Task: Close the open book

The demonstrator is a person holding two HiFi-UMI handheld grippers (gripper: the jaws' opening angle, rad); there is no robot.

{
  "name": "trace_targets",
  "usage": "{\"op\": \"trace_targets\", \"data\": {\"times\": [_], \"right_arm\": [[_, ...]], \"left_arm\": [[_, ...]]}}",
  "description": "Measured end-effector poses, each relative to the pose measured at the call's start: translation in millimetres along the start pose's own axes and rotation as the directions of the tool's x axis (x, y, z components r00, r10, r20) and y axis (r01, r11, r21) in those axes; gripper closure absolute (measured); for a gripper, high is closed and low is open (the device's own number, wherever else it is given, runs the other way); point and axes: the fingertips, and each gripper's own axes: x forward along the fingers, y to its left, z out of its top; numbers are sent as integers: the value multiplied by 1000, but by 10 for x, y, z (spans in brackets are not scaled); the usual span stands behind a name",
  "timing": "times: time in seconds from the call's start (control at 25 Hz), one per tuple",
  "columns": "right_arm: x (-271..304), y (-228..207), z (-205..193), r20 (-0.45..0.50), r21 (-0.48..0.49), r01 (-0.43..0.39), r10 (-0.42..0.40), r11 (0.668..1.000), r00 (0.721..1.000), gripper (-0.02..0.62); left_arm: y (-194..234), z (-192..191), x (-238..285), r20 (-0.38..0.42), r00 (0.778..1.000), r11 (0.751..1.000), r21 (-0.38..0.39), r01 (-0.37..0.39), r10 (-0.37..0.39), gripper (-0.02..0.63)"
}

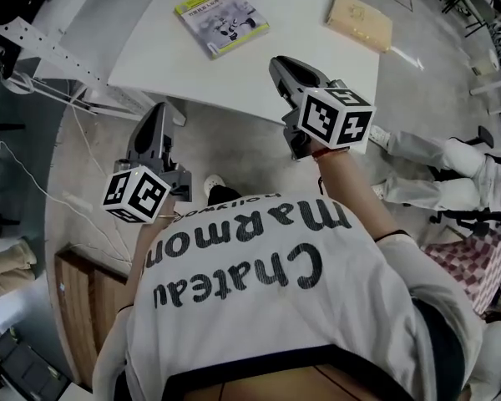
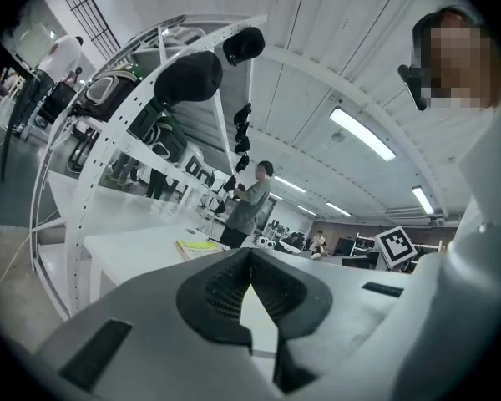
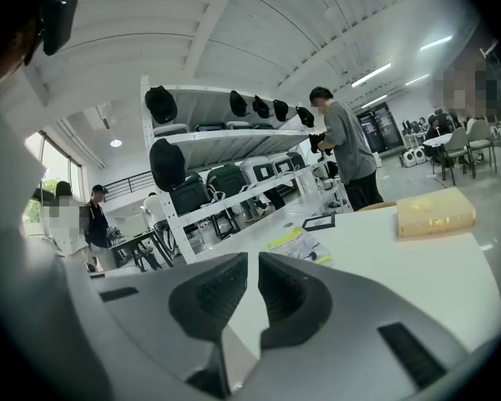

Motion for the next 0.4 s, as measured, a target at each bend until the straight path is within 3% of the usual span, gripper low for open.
{"op": "trace_targets", "data": {"times": [0.4], "right_arm": [[-402,-52,-49,9,-15,0,1,1000,1000,537]], "left_arm": [[-338,-125,-148,11,1000,1000,11,11,-11,583]]}}
